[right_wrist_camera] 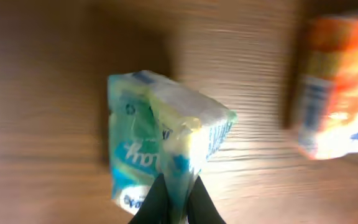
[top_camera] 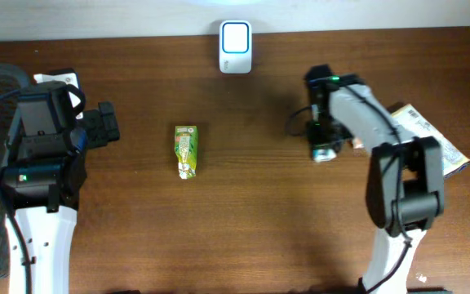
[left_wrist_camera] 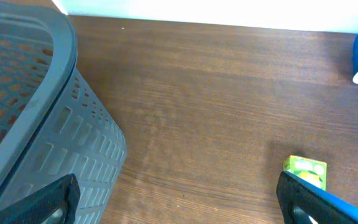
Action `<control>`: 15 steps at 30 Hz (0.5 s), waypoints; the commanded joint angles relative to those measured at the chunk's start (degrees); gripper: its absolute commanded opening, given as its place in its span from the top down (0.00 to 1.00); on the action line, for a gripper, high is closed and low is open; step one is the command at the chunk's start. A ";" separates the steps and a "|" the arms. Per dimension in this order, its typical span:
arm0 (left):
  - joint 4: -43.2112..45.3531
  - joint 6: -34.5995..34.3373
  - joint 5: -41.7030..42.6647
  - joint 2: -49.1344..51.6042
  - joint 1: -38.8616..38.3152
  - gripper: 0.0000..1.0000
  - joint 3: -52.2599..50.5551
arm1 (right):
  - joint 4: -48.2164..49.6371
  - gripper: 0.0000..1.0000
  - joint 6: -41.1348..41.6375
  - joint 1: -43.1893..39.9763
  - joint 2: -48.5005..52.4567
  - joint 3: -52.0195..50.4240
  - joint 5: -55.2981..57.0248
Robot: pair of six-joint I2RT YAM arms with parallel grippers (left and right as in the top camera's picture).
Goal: Scan the item barcode
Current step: 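Move the green Kleenex pack right and release it on the table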
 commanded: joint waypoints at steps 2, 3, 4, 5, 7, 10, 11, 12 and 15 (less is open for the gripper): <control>0.09 0.46 -0.42 -0.39 0.15 0.01 0.61 | 1.18 0.96 1.03 -8.46 -0.55 -0.46 -0.46; 0.09 0.46 -0.42 -0.39 0.15 0.01 0.61 | 1.36 0.96 0.42 -9.49 -0.57 -0.22 -3.58; 0.09 0.46 -0.42 -0.39 0.15 0.01 0.61 | 1.51 0.96 -6.80 -11.02 -0.59 0.87 -16.26; 0.09 0.46 -0.42 -0.39 0.15 0.01 0.61 | 1.53 0.96 -9.25 -11.91 -0.85 1.40 -22.53; 0.07 0.46 -0.42 -0.39 0.15 0.01 0.61 | 2.01 0.96 -10.43 -15.69 -1.66 2.14 -32.44; 0.09 0.46 -0.42 -0.39 0.15 0.01 0.61 | 2.29 0.96 -10.43 -21.88 -1.66 2.14 -36.96; 0.09 0.46 -0.42 -0.39 0.15 0.01 0.61 | 2.62 0.96 -10.49 -23.98 -1.66 2.14 -39.89; 0.09 0.46 -0.42 -0.39 0.15 0.01 0.61 | 3.04 0.96 -12.15 -25.99 -1.66 2.14 -44.06; 0.09 0.46 -0.42 -0.39 0.15 0.01 0.61 | 3.34 0.96 -12.96 -30.58 -1.66 2.14 -47.52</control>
